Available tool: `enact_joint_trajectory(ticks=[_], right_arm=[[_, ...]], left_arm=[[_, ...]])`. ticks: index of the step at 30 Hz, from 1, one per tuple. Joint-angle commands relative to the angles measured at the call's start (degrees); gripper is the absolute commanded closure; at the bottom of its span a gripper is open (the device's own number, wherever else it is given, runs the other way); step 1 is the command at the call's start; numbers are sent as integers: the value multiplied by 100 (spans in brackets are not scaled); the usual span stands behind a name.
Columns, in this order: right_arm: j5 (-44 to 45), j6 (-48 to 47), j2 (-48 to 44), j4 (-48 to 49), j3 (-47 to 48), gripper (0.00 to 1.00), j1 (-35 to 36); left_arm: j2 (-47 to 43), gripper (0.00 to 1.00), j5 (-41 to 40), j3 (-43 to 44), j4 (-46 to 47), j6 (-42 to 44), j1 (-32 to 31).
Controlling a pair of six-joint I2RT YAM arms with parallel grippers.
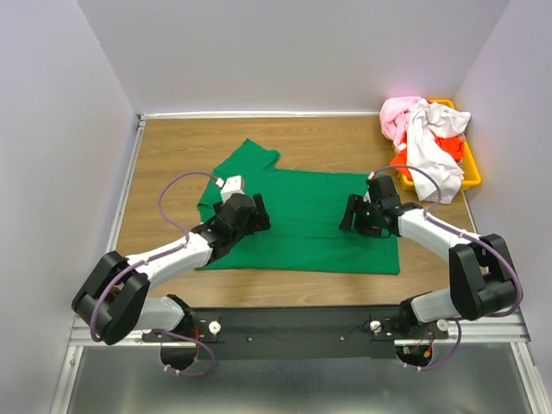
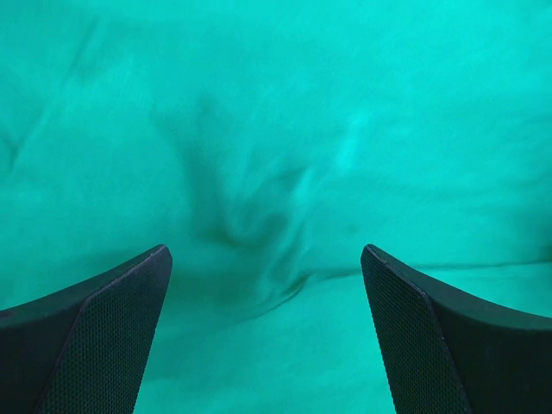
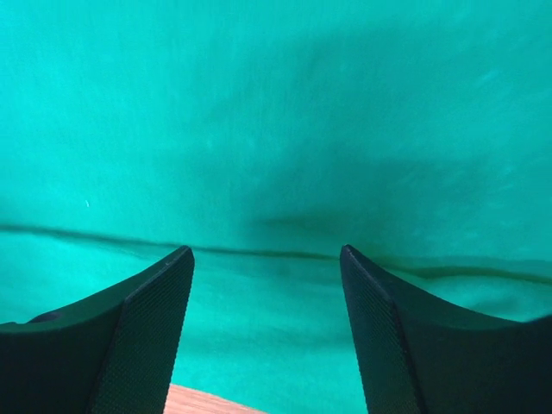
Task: Fold and stack the t-shirts
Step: Fold the tshirt
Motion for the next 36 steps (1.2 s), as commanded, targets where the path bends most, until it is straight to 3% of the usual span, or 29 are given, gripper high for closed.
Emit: enact_joint_trajectory(ticks=[1, 8, 14, 15, 18, 30, 36], right_arm=[[795, 9, 225, -527, 942, 23, 13], [1167, -263, 1349, -730, 2279, 21, -409], [1220, -509, 2404, -721, 3484, 25, -936], [1211, -518, 2528, -730, 3624, 27, -1006], [1237, -553, 3029, -730, 4091, 34, -1226], [1914, -703, 3908, -748, 4672, 45, -1490], [2151, -685, 4006, -748, 4619, 48, -1508]], left_arm=[[179, 2, -67, 773, -121, 577, 270], [1260, 2, 444, 2240, 29, 1658, 1386], [3140, 4, 295, 4629, -752, 2502, 1712], [3377, 5, 294, 5285, -1040, 2564, 1738], [4108, 7, 356, 6176, -1332, 2696, 1896], [5840, 9, 637, 8612, -2230, 3206, 2266], [6227, 11, 962, 9061, -2230, 3619, 2283]])
